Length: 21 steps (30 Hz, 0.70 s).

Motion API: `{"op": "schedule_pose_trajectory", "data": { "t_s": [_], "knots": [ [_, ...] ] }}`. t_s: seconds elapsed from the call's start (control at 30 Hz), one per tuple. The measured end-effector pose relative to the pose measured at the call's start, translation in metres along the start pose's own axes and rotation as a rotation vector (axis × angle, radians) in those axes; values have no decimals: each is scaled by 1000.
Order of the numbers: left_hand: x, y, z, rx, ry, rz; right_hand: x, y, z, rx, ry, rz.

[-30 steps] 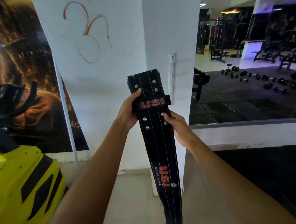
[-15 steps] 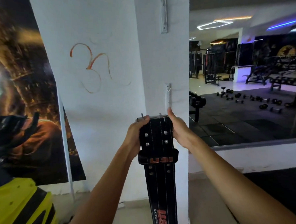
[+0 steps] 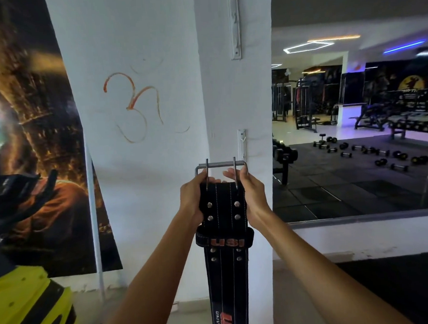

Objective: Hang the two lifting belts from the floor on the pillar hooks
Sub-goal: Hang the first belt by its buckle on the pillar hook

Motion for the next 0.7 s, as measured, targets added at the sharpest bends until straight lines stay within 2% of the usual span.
{"op": "schedule_pose_trajectory", "data": {
  "t_s": [0.07, 0.17, 0.23, 0.3, 0.4, 0.5, 0.57, 0.7],
  "knots": [
    [-5, 4, -8, -39, 71, 39, -1, -2, -2, -7, 2, -2],
    [-11, 15, -13, -167, 169, 225, -3, 0, -3, -23, -5, -36],
    [-12, 21, -10, -220, 183, 316, -5, 2, -2, -12, -57, -32],
    [-7, 19, -4, -279, 129, 326, -5, 4, -1, 10, -108, -15],
    [-3, 6, 7, -413, -112, 48, -8, 5, 1, 17, -136, -4],
    [-1, -7, 15, -382, -340, -263, -9, 3, 4, 15, -192, 12],
    [-2, -15, 18, -352, -403, -331, -13, 5, 7, 19, -223, -43],
    [-10, -31, 26, -365, -432, -341, -24, 18, 7, 21, -288, -125]
  ]
}}
Point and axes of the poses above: each hand's wrist, its own x-axis away from the middle knuckle, its own y-axis out of the back of the hand, z = x × y, the point moved 1 cm from there along -x, towards the middle knuckle, and after that the axes turned 9 degrees about -x, right-handed, at the moved point
